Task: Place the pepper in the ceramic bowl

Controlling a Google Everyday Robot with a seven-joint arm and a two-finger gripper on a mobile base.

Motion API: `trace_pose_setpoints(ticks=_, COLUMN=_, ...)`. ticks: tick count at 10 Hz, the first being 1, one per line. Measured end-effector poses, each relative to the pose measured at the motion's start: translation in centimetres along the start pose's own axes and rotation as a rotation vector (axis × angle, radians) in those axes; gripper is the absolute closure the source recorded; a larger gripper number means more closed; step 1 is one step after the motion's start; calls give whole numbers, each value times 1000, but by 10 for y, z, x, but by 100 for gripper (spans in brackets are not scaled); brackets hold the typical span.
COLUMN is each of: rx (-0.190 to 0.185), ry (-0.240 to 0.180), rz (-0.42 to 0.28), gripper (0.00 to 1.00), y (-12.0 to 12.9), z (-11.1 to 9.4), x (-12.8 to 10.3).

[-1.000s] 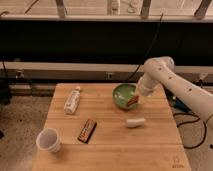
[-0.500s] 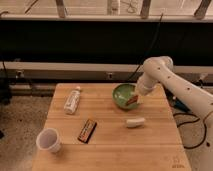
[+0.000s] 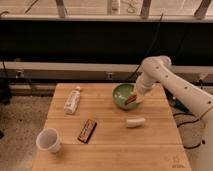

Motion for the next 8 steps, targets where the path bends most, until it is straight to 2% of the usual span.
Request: trace_pose_setpoints(ticks=8, rx=-3, ry=-10, rz=10, gripper=100, y=-10, z=7, x=2)
